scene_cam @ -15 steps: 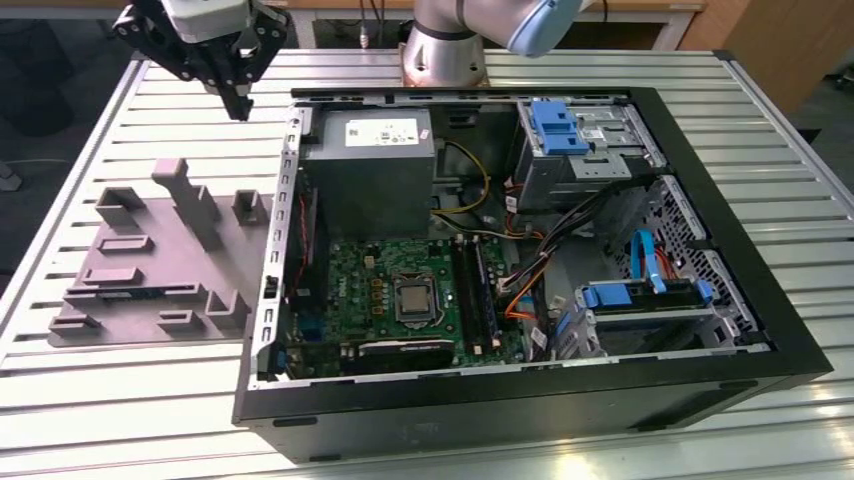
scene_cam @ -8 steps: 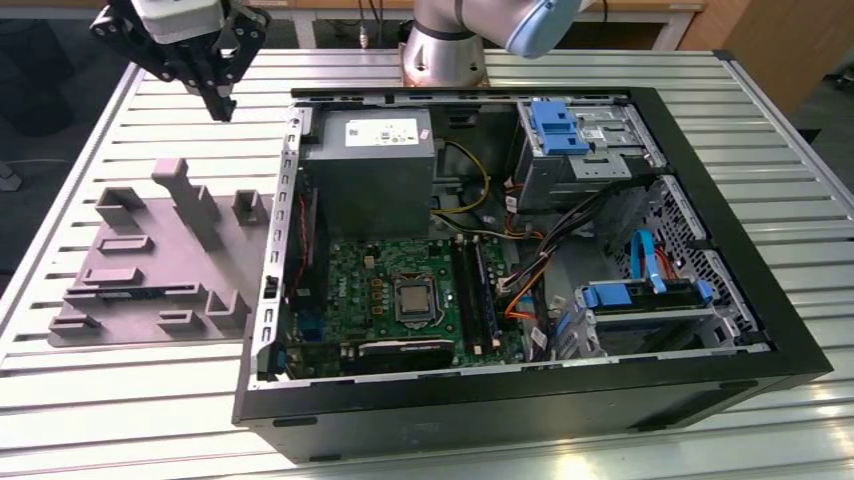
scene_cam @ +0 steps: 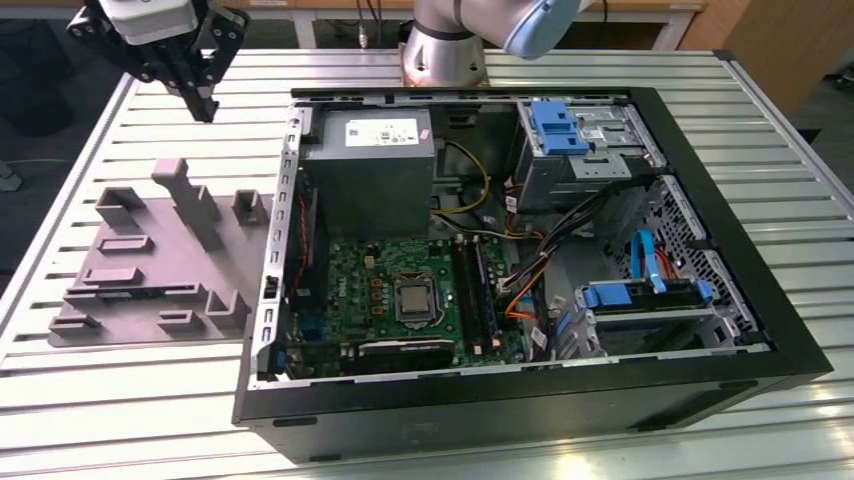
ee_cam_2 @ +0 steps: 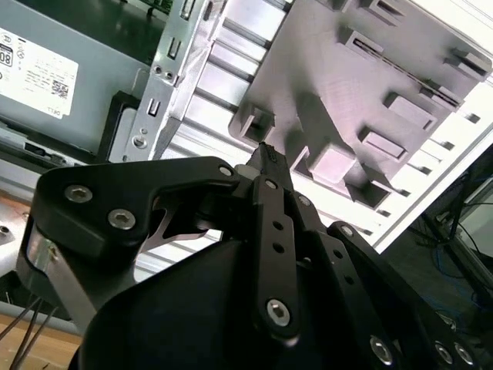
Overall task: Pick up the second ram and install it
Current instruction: 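Reach for the second ram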
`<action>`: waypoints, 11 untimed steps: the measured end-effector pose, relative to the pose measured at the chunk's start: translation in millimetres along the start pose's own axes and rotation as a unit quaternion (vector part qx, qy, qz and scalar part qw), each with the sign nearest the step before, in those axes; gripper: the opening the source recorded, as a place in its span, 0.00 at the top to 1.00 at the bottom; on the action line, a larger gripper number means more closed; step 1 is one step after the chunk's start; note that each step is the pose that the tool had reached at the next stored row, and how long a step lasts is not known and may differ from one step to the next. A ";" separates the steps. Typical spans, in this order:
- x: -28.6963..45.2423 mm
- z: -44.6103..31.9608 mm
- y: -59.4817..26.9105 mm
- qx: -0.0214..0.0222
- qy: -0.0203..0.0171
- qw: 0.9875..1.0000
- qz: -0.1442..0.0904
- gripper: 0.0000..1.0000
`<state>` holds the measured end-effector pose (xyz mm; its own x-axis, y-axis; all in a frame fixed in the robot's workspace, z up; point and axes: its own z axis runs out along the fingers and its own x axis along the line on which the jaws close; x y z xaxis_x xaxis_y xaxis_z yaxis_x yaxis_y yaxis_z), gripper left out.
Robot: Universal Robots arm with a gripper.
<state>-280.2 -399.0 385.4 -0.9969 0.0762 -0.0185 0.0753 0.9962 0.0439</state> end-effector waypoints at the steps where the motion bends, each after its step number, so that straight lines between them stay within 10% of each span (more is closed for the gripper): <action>1: 2.1 0.0 -0.2 0.000 0.000 1.000 0.000 0.89; 11: 21.0 0.7 -5.6 0.000 0.000 1.000 0.000 0.89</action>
<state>-301.6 -402.9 384.0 -0.9969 0.0762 -0.0182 0.0753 0.9962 0.0440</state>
